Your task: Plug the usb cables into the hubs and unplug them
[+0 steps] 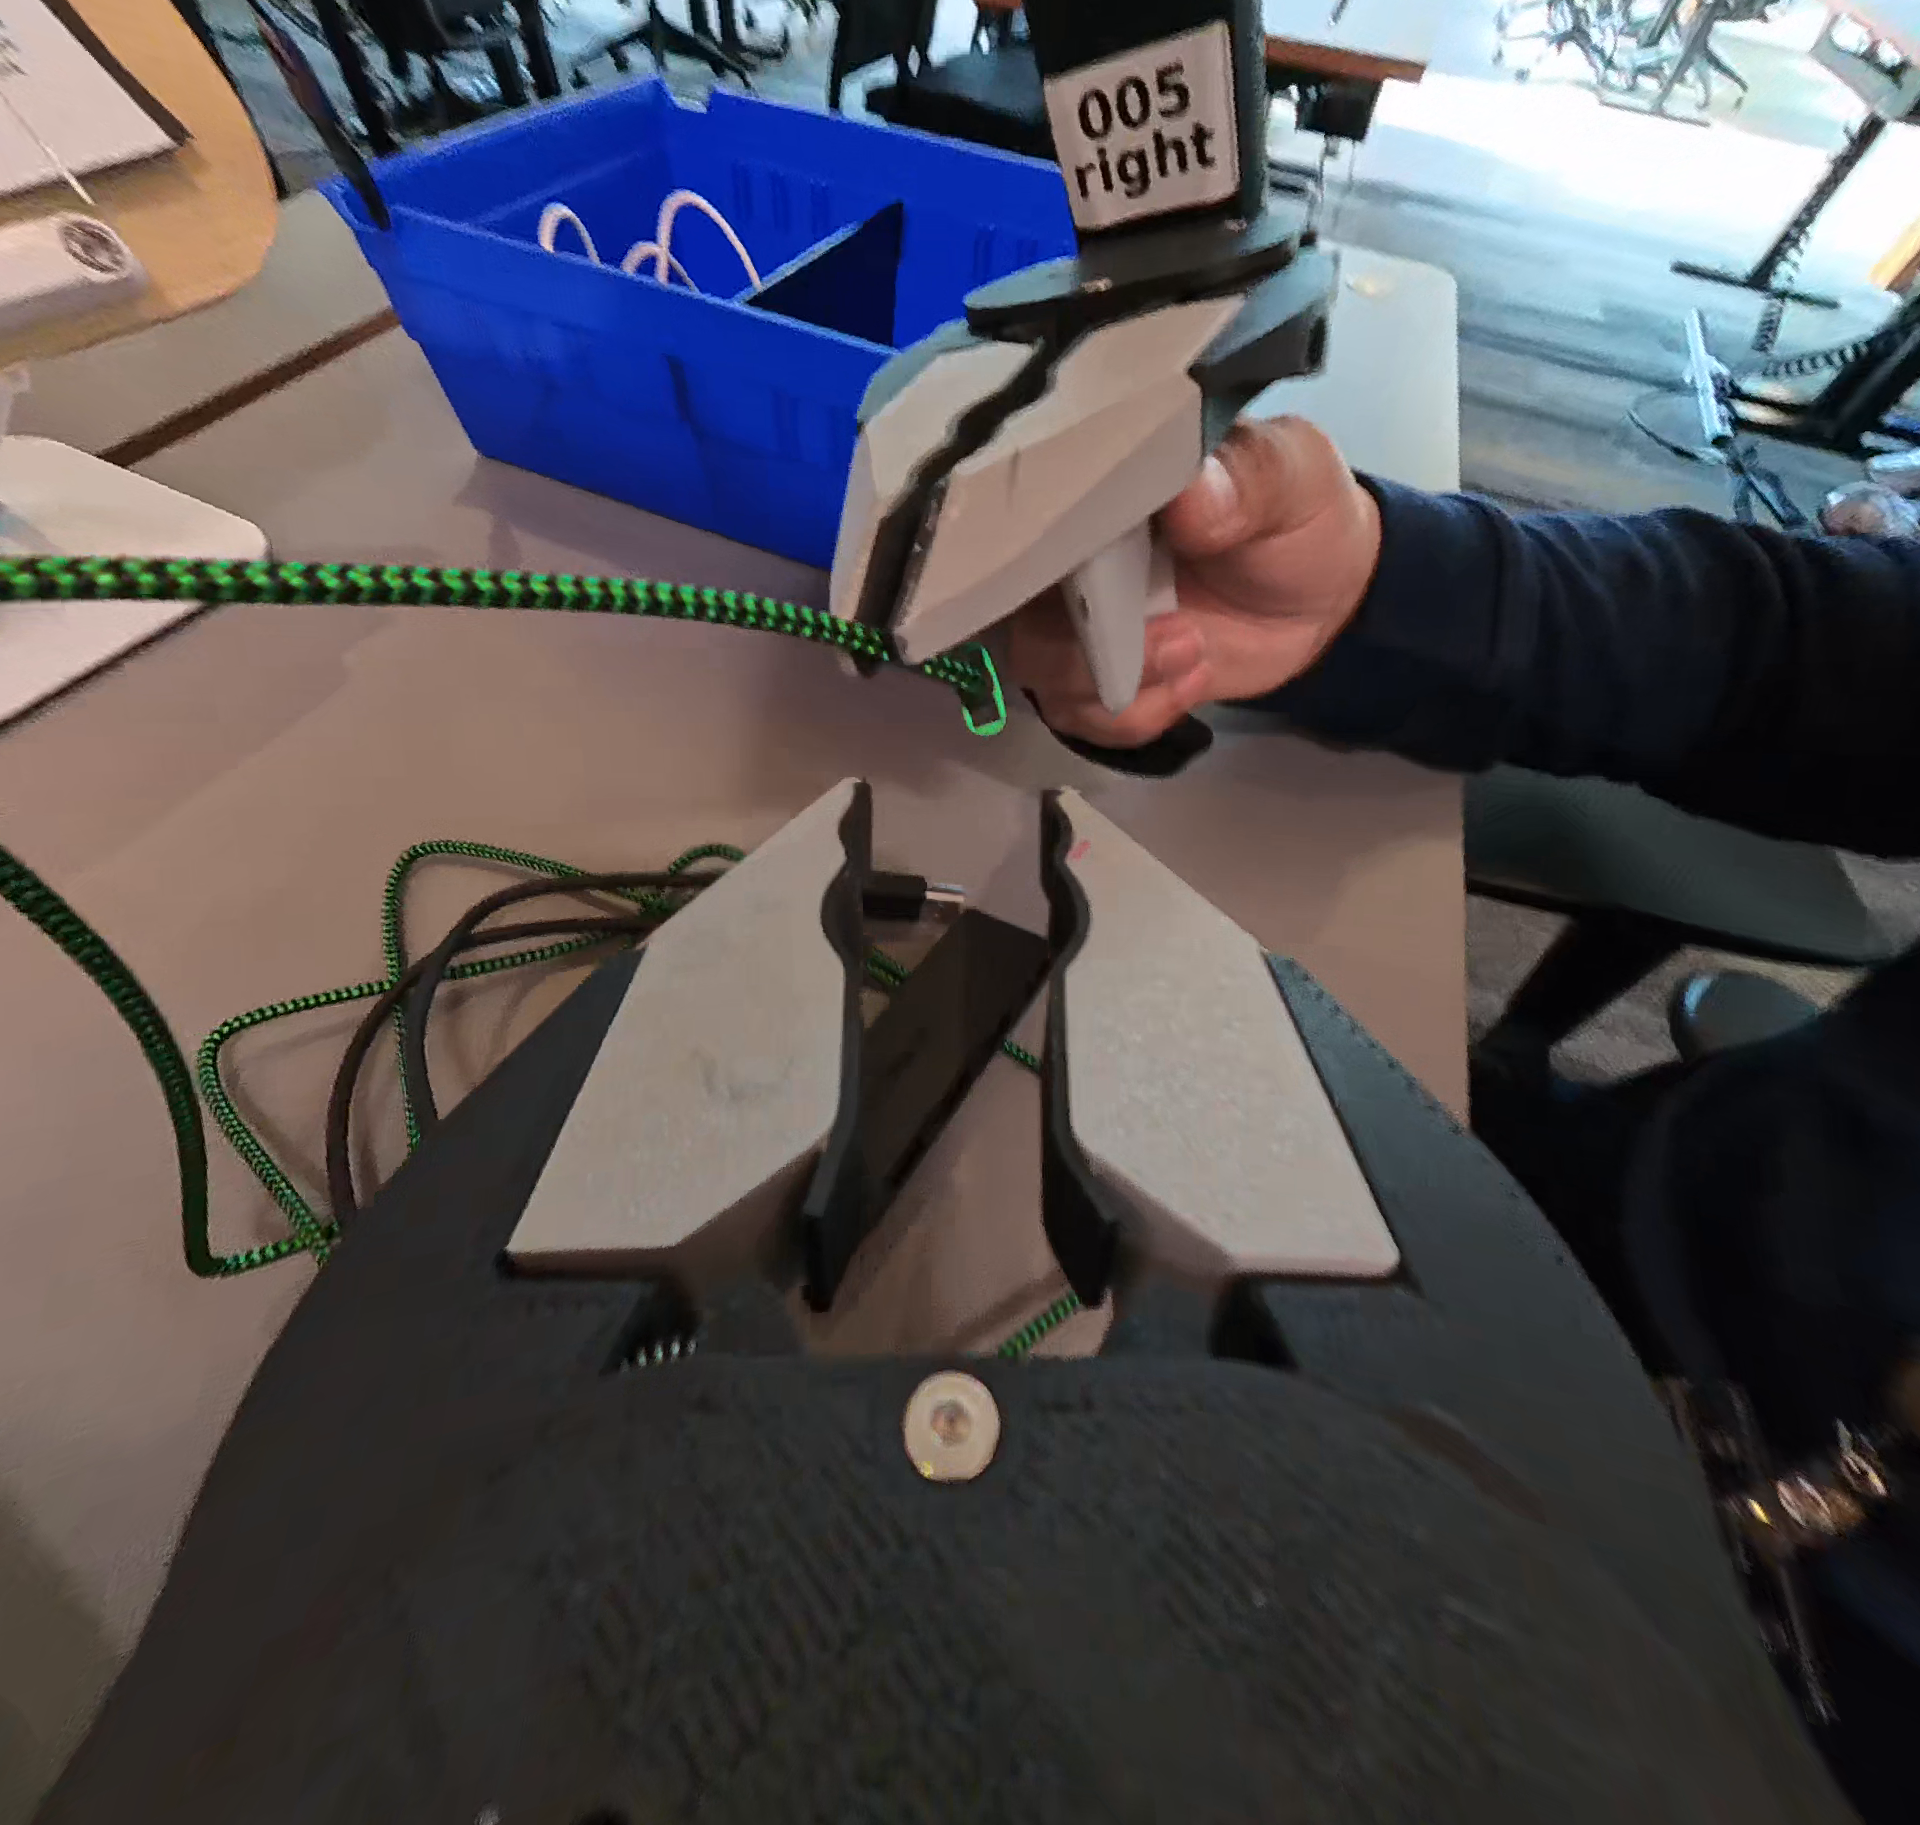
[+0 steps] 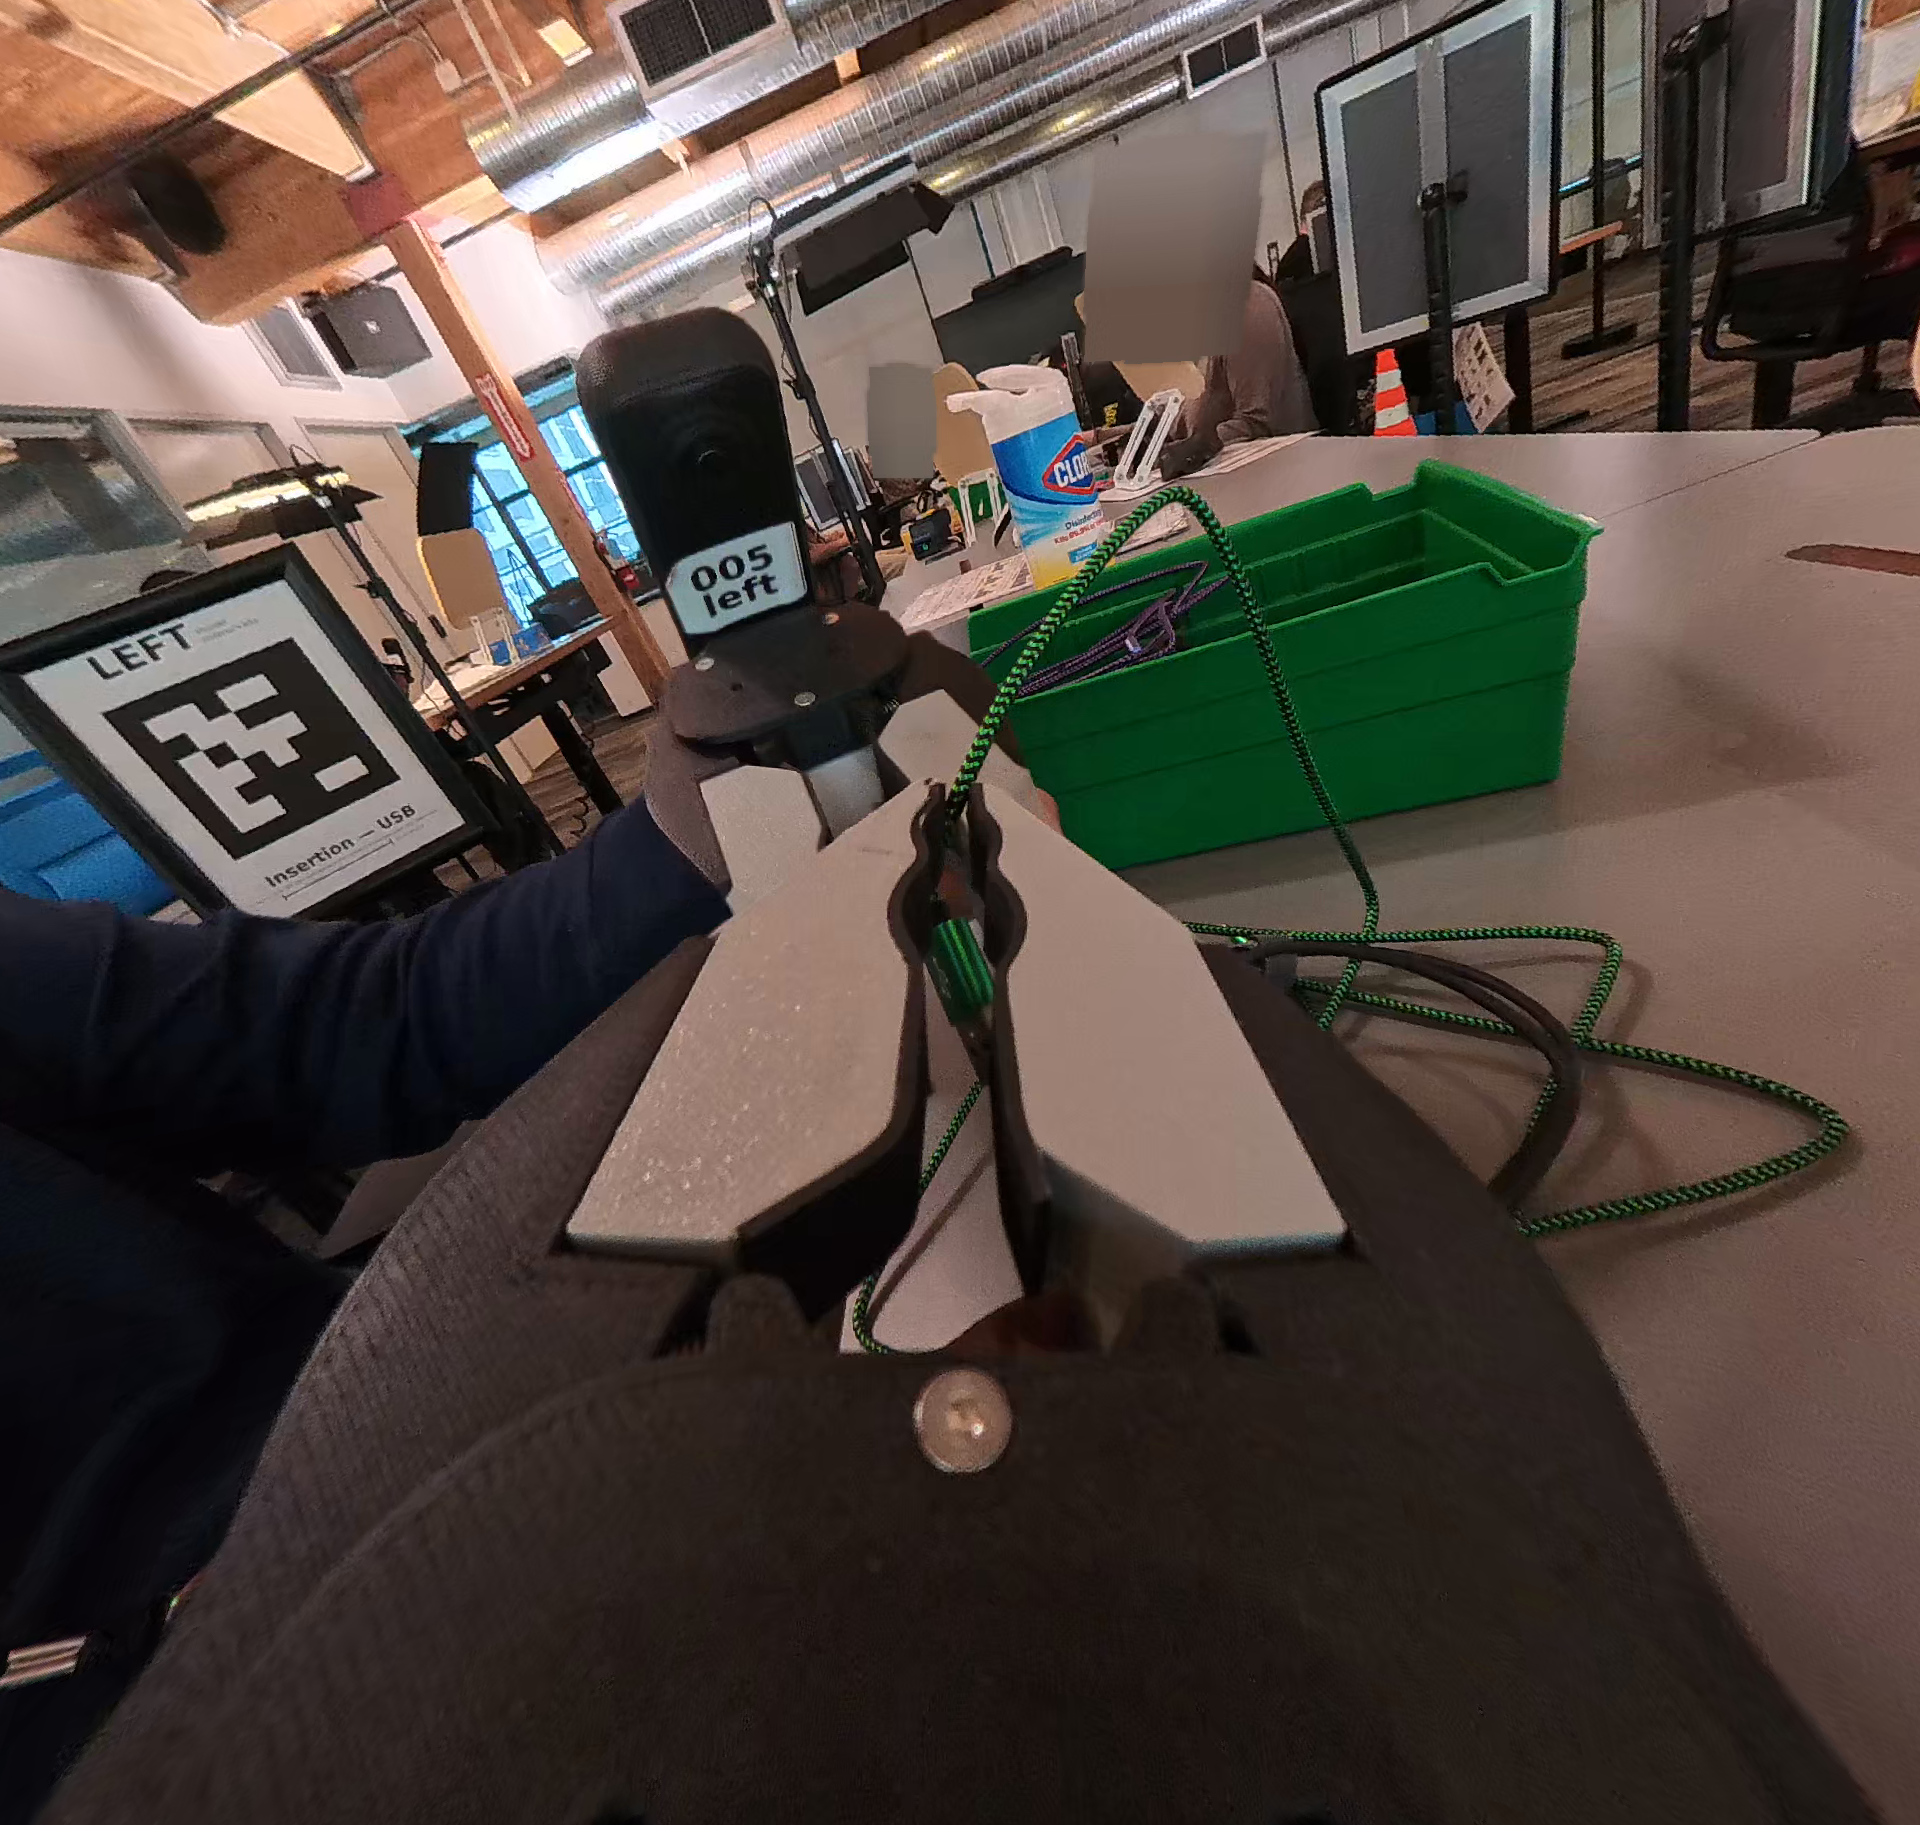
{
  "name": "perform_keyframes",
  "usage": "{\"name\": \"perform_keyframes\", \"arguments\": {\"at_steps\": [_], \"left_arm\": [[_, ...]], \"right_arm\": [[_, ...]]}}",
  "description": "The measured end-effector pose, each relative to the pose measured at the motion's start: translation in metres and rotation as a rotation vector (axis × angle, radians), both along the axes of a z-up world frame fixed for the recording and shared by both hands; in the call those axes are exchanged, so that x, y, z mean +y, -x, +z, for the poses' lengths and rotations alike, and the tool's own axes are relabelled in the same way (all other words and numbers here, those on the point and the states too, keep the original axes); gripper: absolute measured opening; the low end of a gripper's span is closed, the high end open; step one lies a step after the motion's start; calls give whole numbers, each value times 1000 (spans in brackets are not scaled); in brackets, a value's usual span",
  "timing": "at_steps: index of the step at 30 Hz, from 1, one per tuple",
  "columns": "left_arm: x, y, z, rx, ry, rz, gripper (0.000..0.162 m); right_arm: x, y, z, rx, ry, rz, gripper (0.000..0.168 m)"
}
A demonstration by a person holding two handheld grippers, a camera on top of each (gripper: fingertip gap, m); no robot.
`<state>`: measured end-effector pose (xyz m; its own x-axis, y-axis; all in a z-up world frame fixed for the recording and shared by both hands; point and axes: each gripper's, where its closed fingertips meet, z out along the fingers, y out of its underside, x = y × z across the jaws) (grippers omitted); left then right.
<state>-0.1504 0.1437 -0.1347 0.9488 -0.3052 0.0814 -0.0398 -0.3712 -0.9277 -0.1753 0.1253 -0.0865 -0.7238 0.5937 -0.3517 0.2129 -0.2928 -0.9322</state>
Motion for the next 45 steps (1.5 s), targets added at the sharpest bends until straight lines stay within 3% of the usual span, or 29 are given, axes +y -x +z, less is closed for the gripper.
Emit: {"name": "perform_keyframes", "arguments": {"at_steps": [5,10,18,24,32,35,45], "left_arm": [[11,-7,14,-66,-135,24,4],[9,-5,16,-95,-144,26,3],[-12,12,28,40,-128,74,3],[-17,5,32,55,-116,19,3],[-20,1,29,-38,-110,-49,3],[-20,0,27,-82,-102,-71,3],[-19,-1,33,-214,-115,-110,3]], "right_arm": [[-1,-1,1,3,5,0,1],[7,-2,8,28,11,-24,2],[16,-7,15,45,42,-25,2],[14,-10,16,34,88,22,2],[-6,-13,3,23,0,83,31],[-13,-11,-2,33,-48,76,7],[-14,-12,-2,38,-48,77,5]]}}
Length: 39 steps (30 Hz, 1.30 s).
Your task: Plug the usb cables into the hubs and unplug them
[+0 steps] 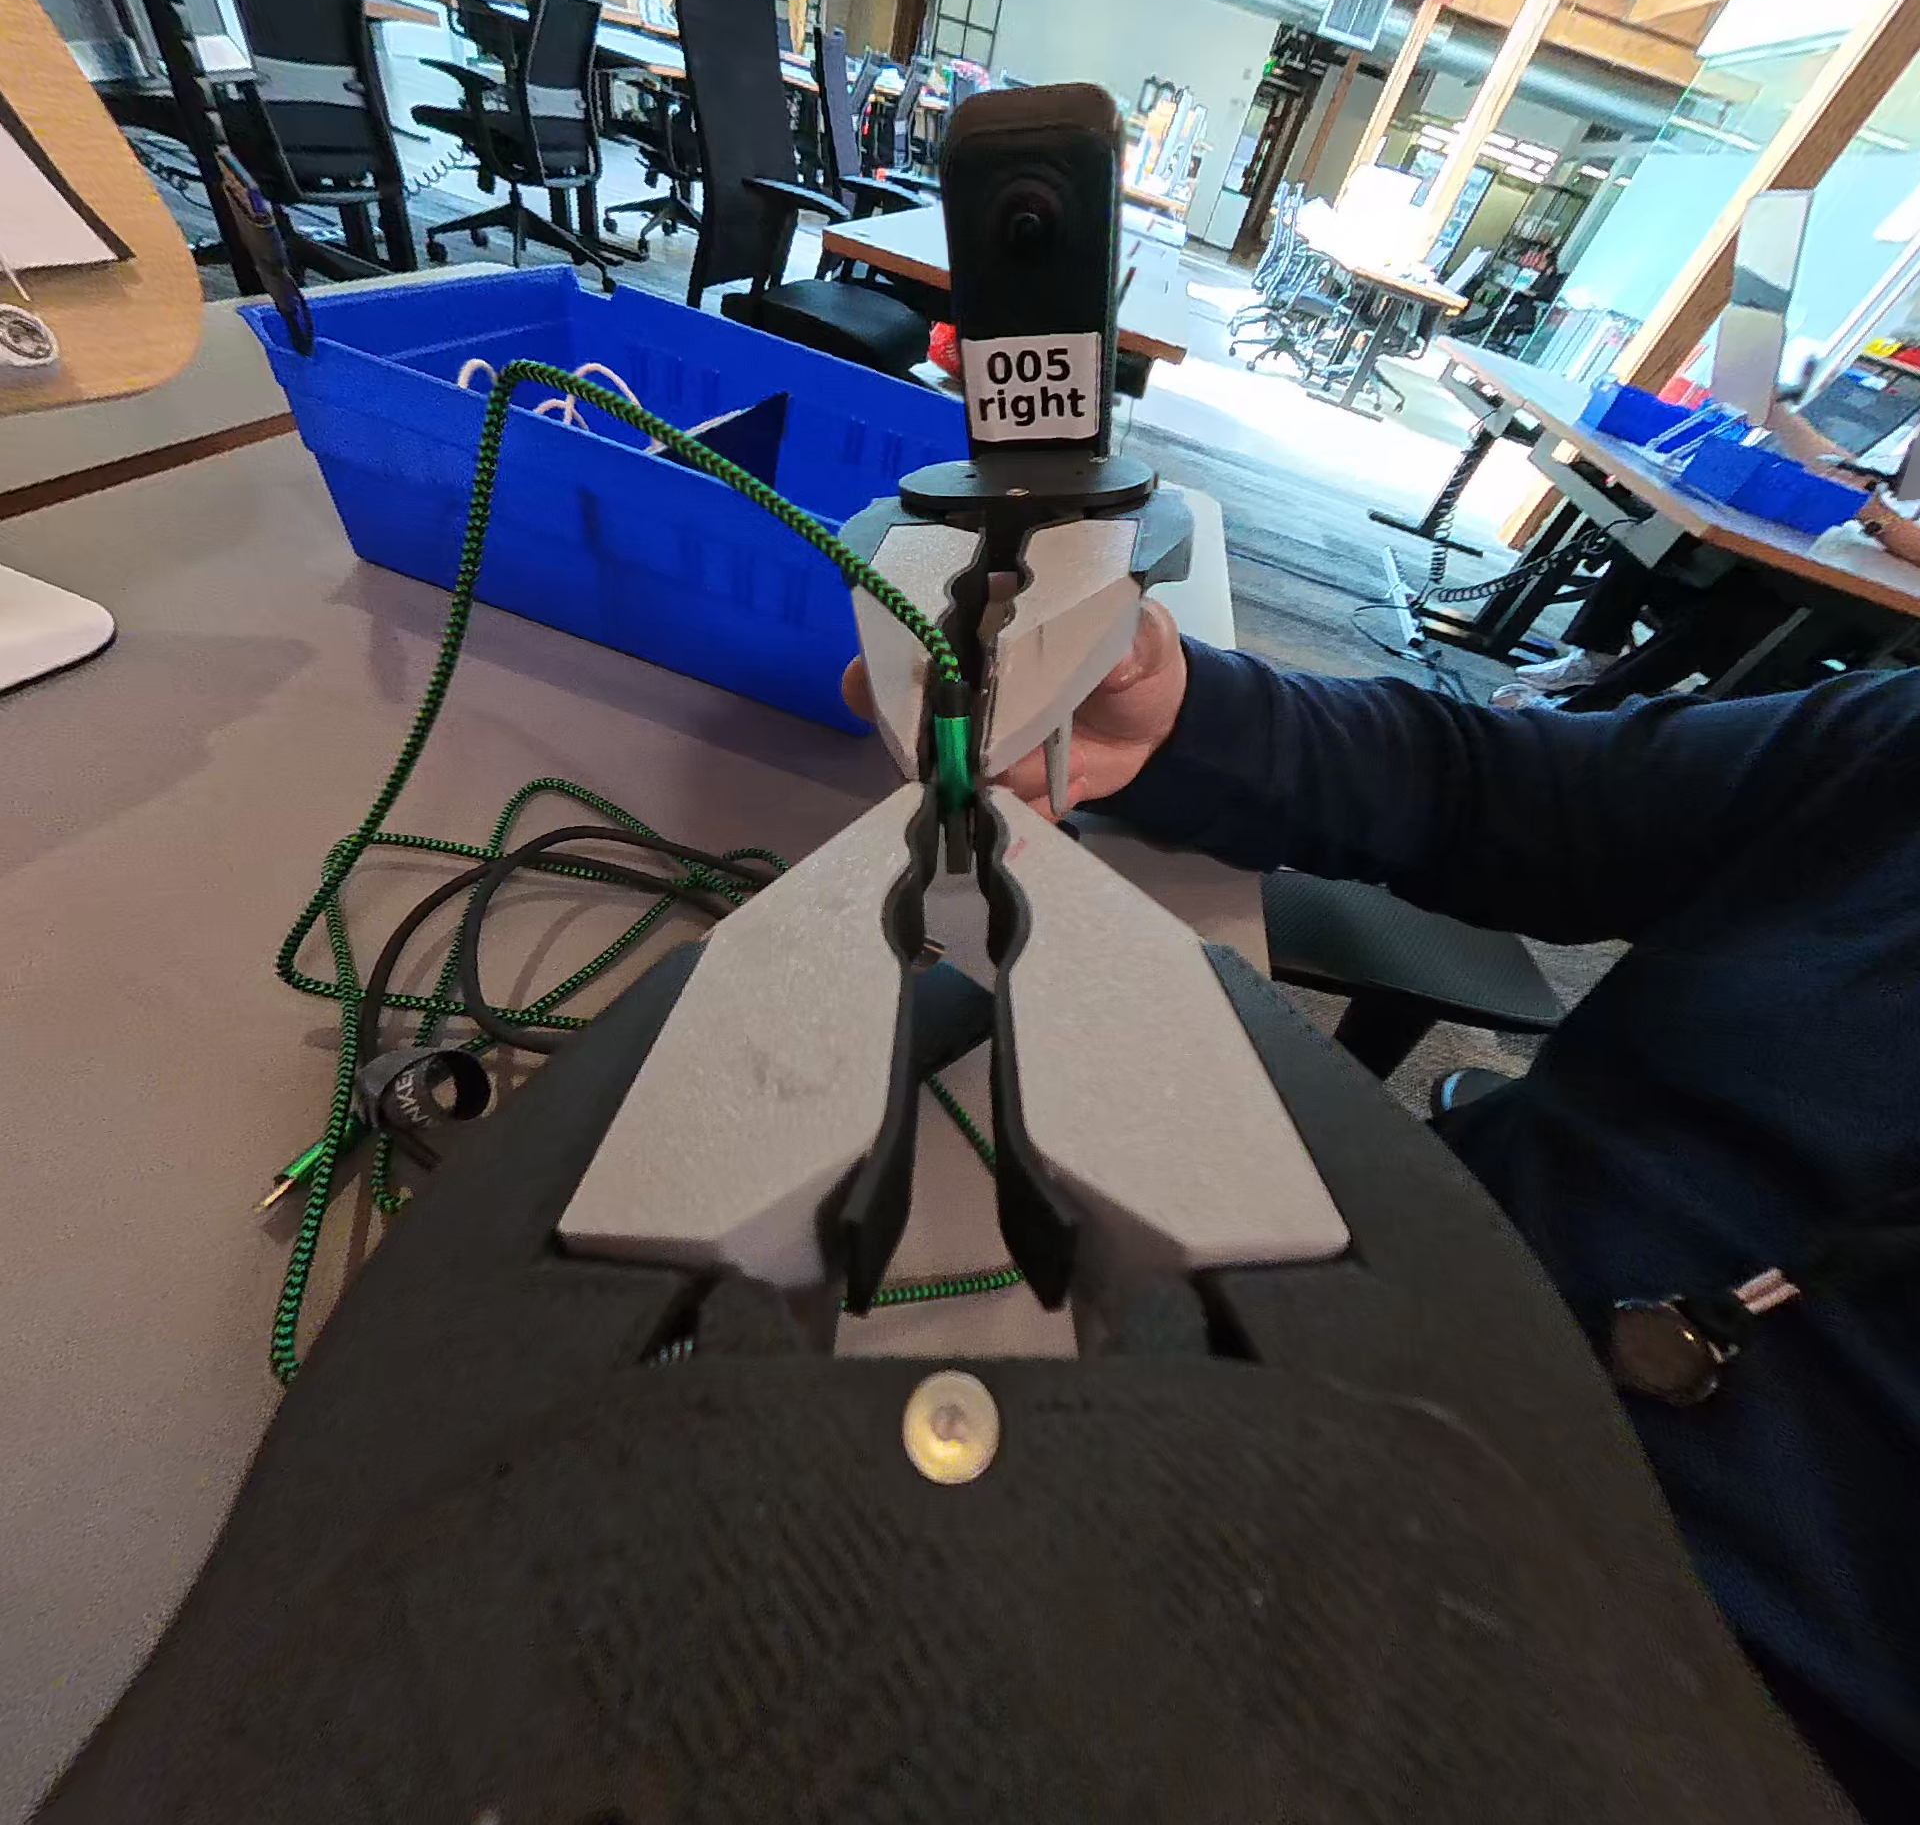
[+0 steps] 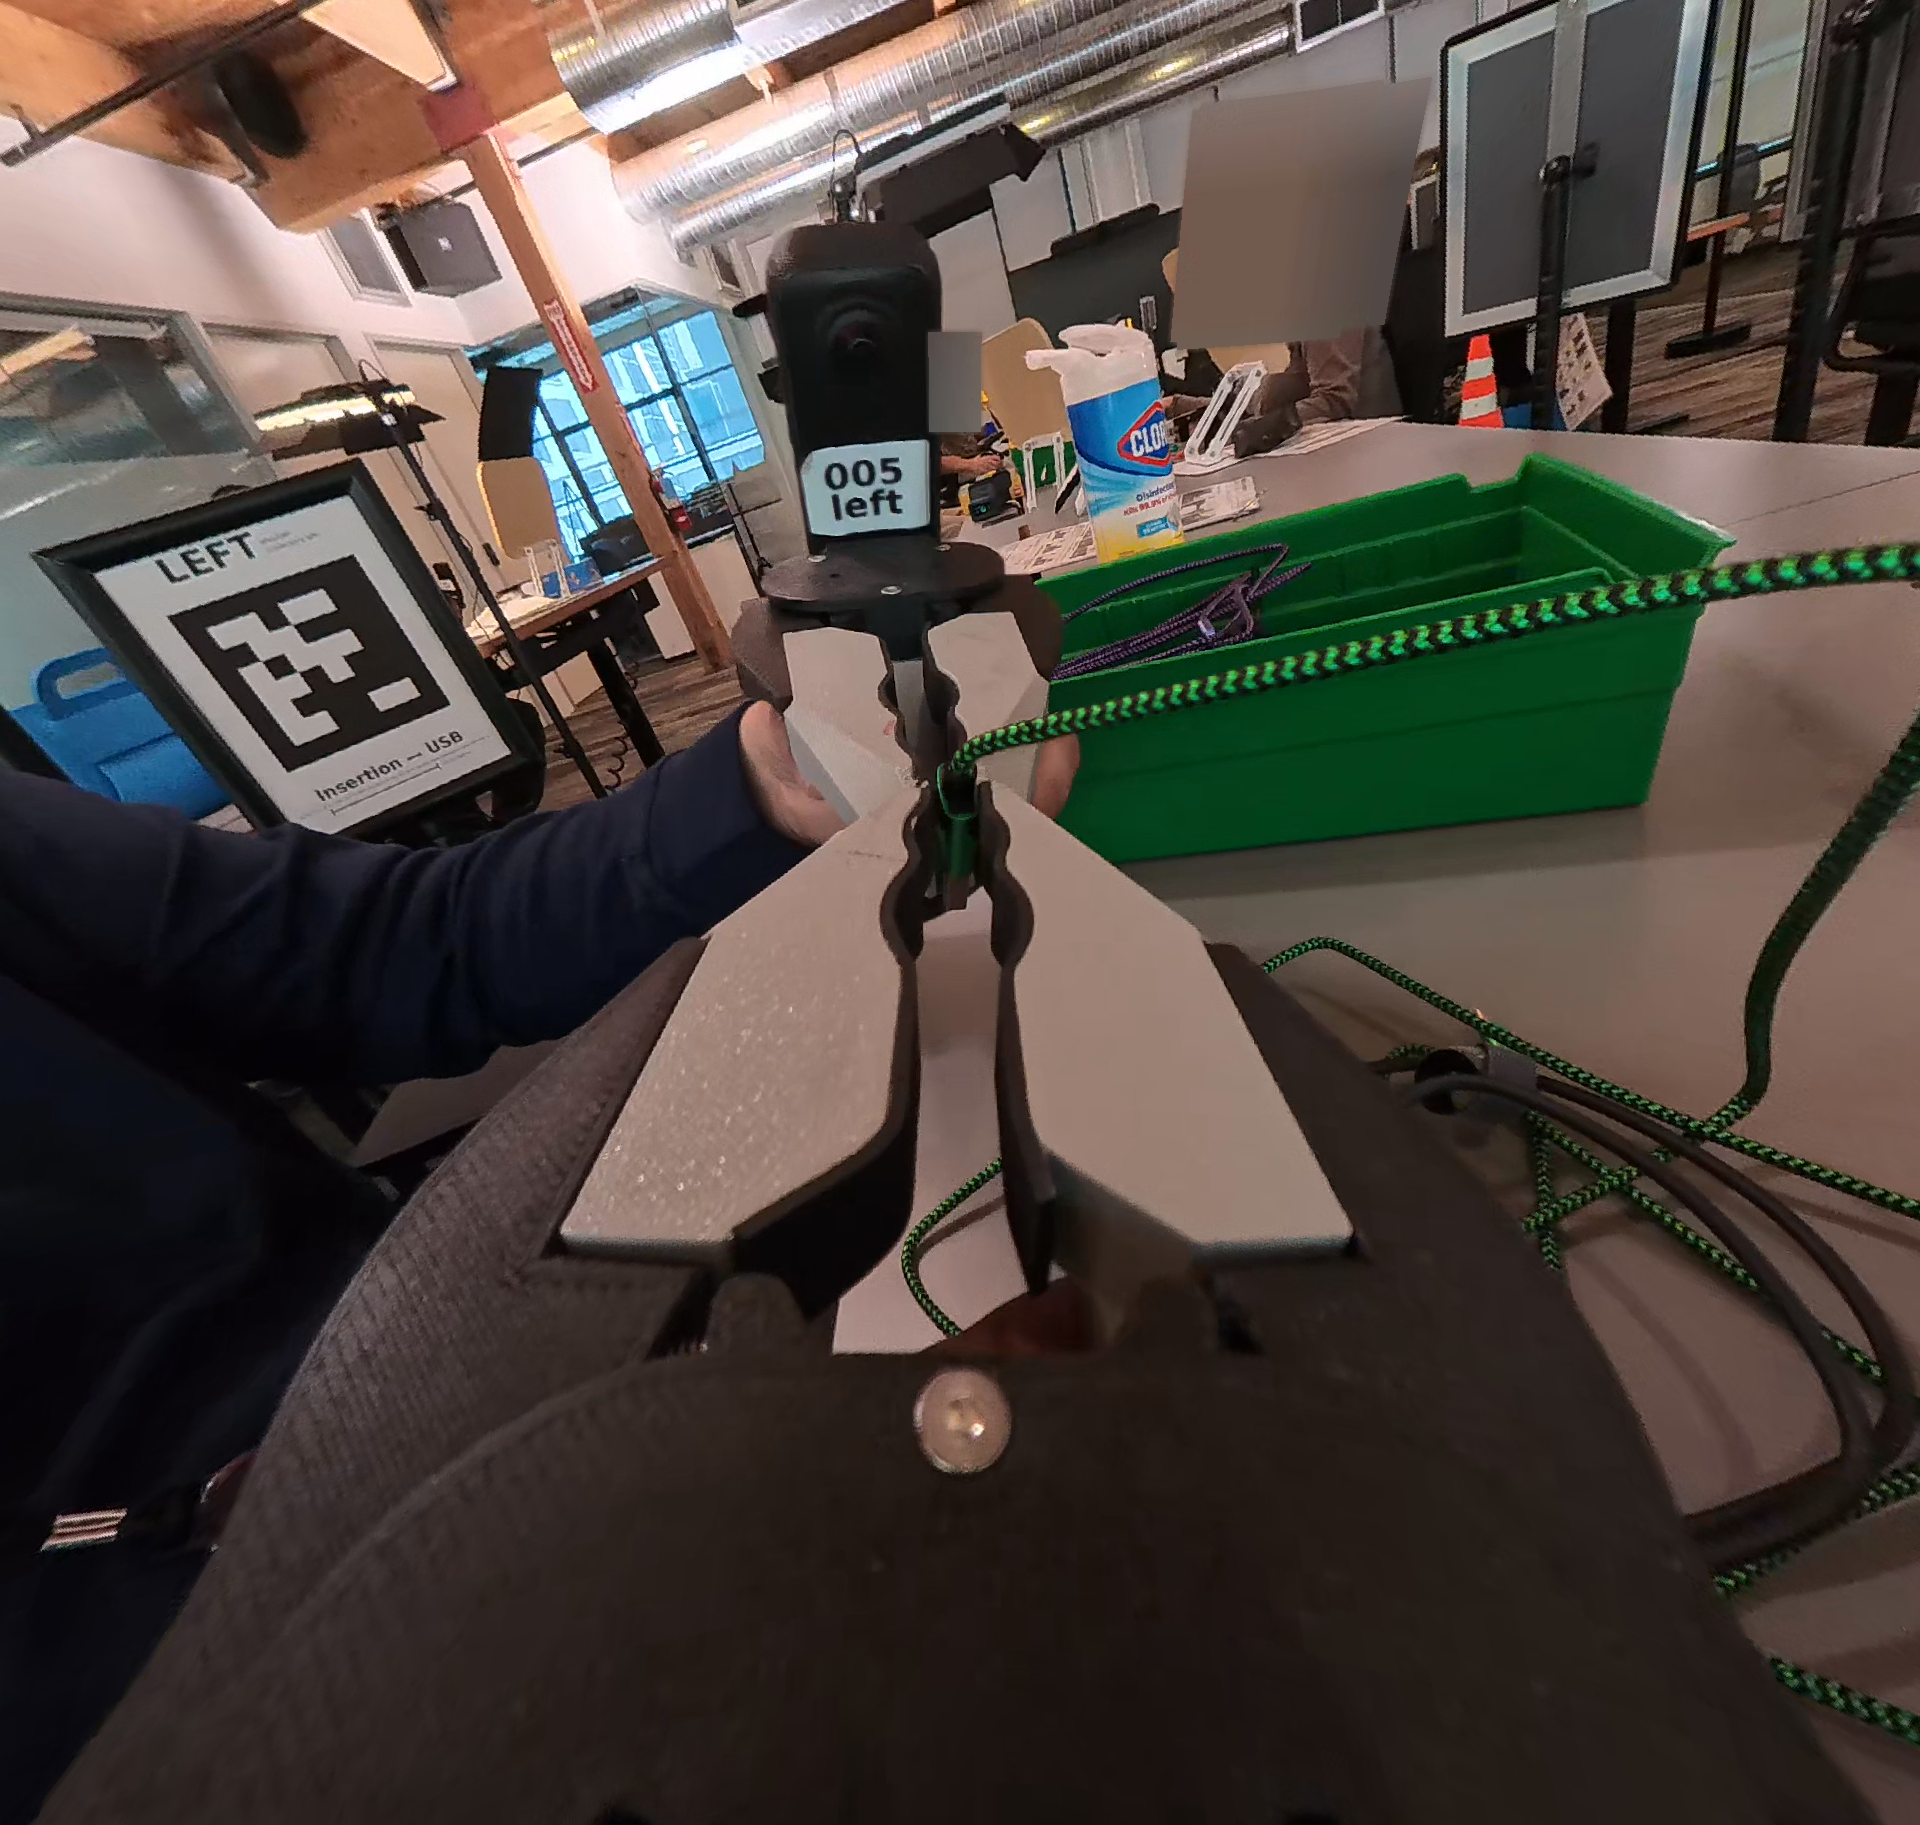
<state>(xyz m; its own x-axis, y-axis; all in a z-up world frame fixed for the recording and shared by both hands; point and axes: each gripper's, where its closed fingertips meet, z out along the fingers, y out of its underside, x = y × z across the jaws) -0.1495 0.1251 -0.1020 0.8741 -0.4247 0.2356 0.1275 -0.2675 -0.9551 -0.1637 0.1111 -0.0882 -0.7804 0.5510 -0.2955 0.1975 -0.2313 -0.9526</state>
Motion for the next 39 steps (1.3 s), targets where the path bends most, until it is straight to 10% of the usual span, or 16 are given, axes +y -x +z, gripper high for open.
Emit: {"name": "perform_keyframes", "arguments": {"at_steps": [9,16,23,39], "left_arm": [[-1,25,-36,256,118,93,11],[-5,16,-97,594,267,-152,23],[-4,26,-113,1108,164,-244,16],[29,52,-121,1457,148,-130,9]], "right_arm": [[9,6,-1,37,-71,-93,4],[22,7,5,31,-32,-120,4],[32,5,14,21,51,-106,5],[35,8,9,11,7,-139,4]]}}
